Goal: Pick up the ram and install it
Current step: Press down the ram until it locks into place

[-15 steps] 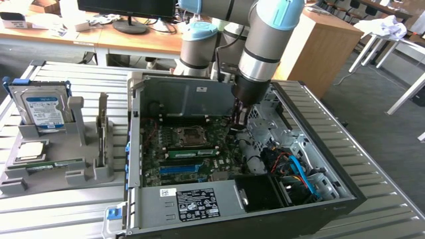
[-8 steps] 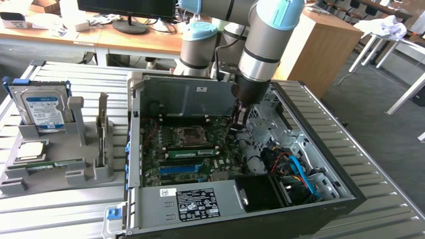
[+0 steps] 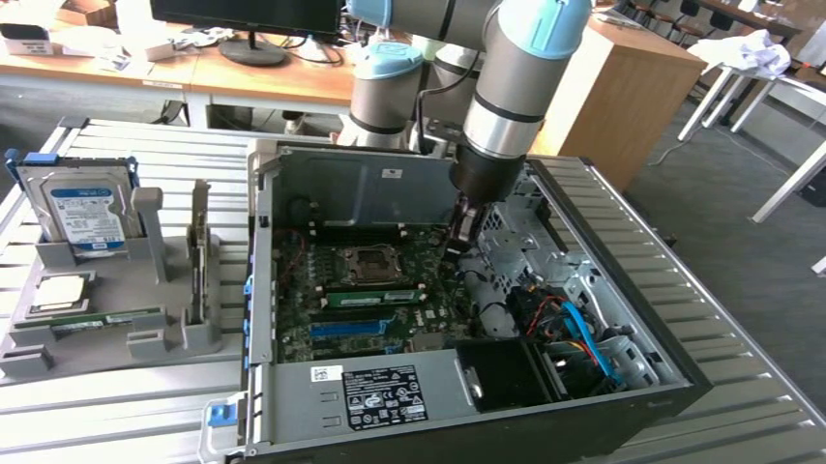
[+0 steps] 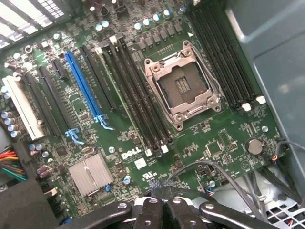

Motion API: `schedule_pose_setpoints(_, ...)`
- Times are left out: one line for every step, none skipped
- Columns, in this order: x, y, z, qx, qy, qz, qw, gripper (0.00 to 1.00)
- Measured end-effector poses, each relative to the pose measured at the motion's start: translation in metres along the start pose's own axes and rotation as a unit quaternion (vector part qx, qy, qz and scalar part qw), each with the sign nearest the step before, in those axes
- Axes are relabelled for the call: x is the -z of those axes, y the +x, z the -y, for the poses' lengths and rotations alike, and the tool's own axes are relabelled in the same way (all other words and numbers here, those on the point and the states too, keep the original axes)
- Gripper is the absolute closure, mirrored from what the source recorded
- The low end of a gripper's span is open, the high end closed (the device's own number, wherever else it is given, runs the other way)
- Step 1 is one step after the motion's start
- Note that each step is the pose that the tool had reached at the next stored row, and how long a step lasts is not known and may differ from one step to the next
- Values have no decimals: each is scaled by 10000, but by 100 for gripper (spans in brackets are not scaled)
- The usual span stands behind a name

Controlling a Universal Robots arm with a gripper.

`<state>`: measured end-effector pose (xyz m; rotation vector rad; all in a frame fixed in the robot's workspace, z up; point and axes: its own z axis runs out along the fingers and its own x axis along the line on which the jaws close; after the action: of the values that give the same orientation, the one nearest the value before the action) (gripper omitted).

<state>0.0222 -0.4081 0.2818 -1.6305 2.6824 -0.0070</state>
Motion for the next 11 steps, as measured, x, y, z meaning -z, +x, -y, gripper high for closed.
schedule_pose_setpoints(0, 0, 0, -27, 0, 0, 10000, 90)
schedule_pose_setpoints(-1, 0, 0, -53, 0, 0, 10000, 90)
schedule_pose_setpoints(-1, 0, 0, -81, 0, 0, 10000, 90)
schedule_pose_setpoints(-1, 0, 0, -109, 0, -1, 9999, 90)
schedule_pose_setpoints(-2, -1, 0, -137, 0, 0, 9999, 90)
schedule_pose_setpoints(-3, -1, 0, -165, 0, 0, 9999, 90)
schedule_pose_setpoints(-3, -1, -1, -192, 0, 0, 9998, 90)
schedule_pose_setpoints(-4, -2, -1, -219, 0, 0, 9998, 90)
schedule_pose_setpoints(-4, -1, -1, -247, 0, -1, 9997, 90)
schedule_pose_setpoints(-4, -1, -1, -283, 0, -2, 9996, 90)
schedule_pose_setpoints(-4, -1, -1, -334, 0, -2, 9994, 90)
